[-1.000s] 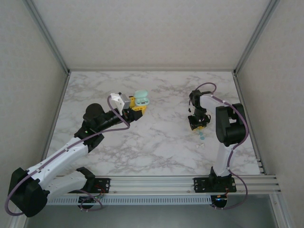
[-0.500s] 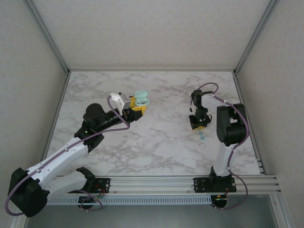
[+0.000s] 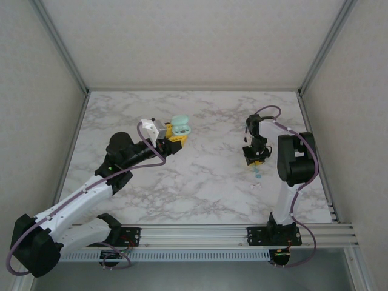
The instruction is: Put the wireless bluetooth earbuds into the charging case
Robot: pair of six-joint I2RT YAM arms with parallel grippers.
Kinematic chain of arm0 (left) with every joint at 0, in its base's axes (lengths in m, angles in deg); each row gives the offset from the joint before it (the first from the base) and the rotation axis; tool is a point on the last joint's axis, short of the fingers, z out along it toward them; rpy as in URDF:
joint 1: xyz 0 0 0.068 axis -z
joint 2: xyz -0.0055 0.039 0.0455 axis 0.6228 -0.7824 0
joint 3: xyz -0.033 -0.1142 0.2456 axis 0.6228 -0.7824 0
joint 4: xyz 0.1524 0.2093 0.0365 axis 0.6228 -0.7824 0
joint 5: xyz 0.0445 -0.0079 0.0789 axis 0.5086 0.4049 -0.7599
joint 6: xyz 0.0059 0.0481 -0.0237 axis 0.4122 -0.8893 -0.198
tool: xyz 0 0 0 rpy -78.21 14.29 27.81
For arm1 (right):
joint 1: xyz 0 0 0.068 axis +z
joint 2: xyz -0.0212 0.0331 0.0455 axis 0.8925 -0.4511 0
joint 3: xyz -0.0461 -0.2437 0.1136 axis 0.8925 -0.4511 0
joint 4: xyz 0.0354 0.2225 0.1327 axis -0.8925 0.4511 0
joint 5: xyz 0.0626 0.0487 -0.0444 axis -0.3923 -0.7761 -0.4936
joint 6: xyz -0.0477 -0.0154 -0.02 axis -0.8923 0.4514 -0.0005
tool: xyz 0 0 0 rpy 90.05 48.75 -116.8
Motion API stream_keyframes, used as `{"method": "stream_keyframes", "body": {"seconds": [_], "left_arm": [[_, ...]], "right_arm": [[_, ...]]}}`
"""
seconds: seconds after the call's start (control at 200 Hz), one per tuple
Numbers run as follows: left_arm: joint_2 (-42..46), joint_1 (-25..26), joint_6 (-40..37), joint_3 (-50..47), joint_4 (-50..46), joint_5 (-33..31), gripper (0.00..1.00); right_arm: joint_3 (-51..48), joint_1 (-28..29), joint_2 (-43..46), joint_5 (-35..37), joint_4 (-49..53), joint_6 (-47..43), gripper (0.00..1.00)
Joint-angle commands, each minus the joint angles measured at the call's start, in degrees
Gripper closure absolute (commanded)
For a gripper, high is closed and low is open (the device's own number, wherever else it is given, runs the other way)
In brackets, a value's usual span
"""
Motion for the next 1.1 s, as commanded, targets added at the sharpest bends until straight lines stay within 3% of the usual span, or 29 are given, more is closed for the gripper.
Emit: {"method": "stream_keyframes", "body": {"seconds": [0.0, 0.245, 0.38, 0.546, 0.811, 0.941, 1.096], "left_arm": [[1.50, 0.40, 0.09, -0.33, 0.82, -0.68, 0.76], [1.62, 0.40, 0.00, -0.41, 0.73, -1.04, 0.76], [1.55, 0.40, -0.14, -0.41, 0.55, -1.37, 0.76], [1.10, 0.40, -0.44, -0.37, 0.73, -2.34, 0.76], [0.74, -0.06, -2.19, -0.23, -0.06, -3.63, 0.76], [0.44, -1.55, -2.48, -0.26, -0.07, -2.49, 0.76], [-0.33, -3.93, -2.58, -0.19, 0.26, -0.26, 0.76]], "right_arm": [[0.81, -0.41, -0.17, 2.53, 0.56, 0.51, 0.79], [0.97, -0.42, 0.66, 2.17, 1.17, 1.30, 0.84], [2.22, -0.44, 4.79, -3.80, 2.53, 3.88, 0.84], [1.25, -0.81, 14.15, -20.87, -1.51, 9.05, 0.84], [-3.74, -1.27, 21.61, -61.09, -21.38, 26.52, 0.84], [-3.80, -0.92, 22.29, -72.81, -29.30, 35.30, 0.84], [-0.13, 0.41, 22.30, -79.25, -27.51, 37.13, 0.84]]}}
